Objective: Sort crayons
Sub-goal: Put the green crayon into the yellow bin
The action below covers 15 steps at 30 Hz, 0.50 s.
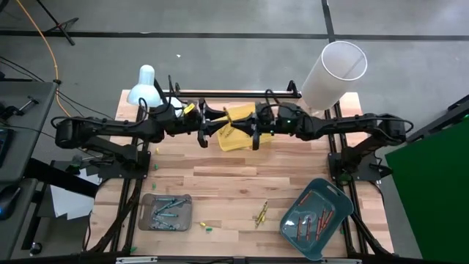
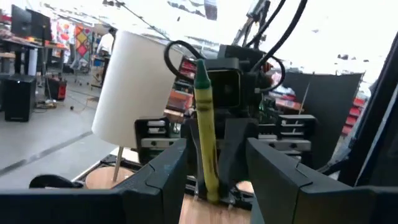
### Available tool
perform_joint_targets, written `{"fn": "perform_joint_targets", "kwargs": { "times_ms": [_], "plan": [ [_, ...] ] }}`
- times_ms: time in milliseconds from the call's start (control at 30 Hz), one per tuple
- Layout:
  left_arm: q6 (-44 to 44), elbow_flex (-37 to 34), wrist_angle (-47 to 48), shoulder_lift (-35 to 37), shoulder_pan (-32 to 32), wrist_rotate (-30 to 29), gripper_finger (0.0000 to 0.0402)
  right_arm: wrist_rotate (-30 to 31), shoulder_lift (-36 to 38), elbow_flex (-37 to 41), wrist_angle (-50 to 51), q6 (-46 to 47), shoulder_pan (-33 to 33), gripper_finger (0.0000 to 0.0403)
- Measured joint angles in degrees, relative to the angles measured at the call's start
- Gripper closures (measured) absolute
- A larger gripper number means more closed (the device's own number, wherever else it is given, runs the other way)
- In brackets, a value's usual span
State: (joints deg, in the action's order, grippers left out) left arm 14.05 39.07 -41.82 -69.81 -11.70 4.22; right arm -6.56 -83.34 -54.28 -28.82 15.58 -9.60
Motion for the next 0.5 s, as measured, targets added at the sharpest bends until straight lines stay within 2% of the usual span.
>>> {"fn": "perform_joint_targets", "kwargs": {
  "times_ms": [367,500],
  "plan": [
    [-0.86,1.37,-0.03,-0.73,-0.28,0.73,0.0254,-0.05,-2.13,-4.68,7.17,-5.13,1.08,0.0403],
    [-0.84,1.37,0.09,-0.69,-0.28,1.42,0.0299,0.11,-2.10,-4.83,6.82,-5.14,1.08,0.0403]
  ]
}}
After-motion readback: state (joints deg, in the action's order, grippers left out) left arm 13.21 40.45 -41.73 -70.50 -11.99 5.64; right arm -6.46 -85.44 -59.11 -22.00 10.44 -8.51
